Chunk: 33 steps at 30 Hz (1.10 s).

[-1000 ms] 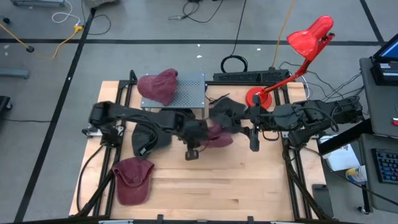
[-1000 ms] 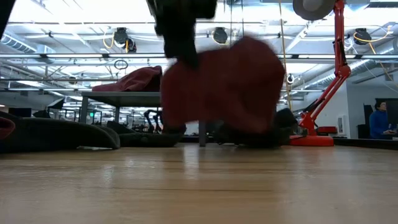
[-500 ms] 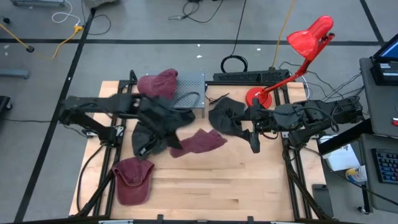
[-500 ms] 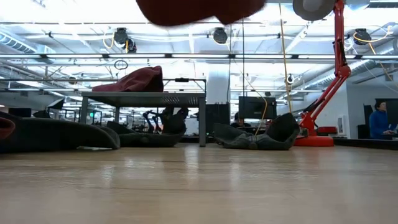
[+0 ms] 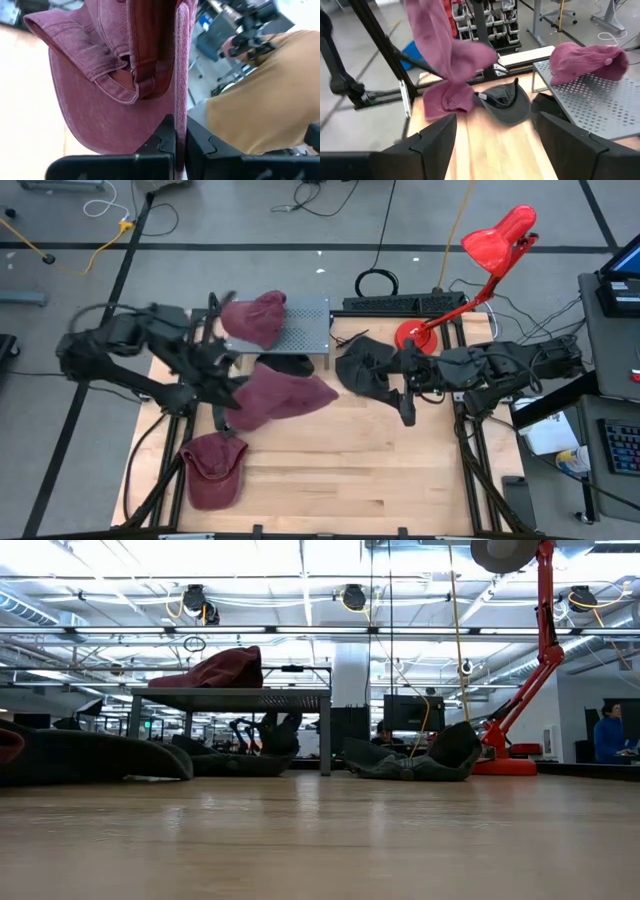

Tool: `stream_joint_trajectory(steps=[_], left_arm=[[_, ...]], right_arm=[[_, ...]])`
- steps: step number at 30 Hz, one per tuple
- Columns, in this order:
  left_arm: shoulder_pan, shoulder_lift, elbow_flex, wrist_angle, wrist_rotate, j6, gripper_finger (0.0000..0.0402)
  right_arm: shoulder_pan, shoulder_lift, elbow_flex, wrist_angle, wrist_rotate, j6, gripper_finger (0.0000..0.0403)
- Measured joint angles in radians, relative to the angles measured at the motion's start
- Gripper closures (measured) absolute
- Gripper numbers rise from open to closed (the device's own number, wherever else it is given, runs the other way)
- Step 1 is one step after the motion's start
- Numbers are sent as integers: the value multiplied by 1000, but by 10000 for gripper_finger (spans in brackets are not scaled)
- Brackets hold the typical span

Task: Pick & Place hat
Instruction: Stack the top red cap on top of the red cap on the shelf

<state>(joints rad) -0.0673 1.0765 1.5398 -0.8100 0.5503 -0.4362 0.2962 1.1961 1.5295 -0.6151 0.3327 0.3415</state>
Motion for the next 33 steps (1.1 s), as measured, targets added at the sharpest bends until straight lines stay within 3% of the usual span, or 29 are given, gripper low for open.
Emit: stream_joint_trajectory(steps=[11,20,26,30,33], left_arm=[[0,-130,1,167,14,2,393],[0,-126,1,363,26,120,393],[6,-56,1,493,32,212,393],[37,17,1,593,94,218,393],[68,65,1,676,148,196,393]], right_arm=[[-1,68,1,197,2,-29,135],[-6,134,1,497,-1,-138,135],[-45,144,0,653,-91,-145,135],[-81,143,0,703,-160,-134,135],[-103,144,0,747,-273,-109,135]])
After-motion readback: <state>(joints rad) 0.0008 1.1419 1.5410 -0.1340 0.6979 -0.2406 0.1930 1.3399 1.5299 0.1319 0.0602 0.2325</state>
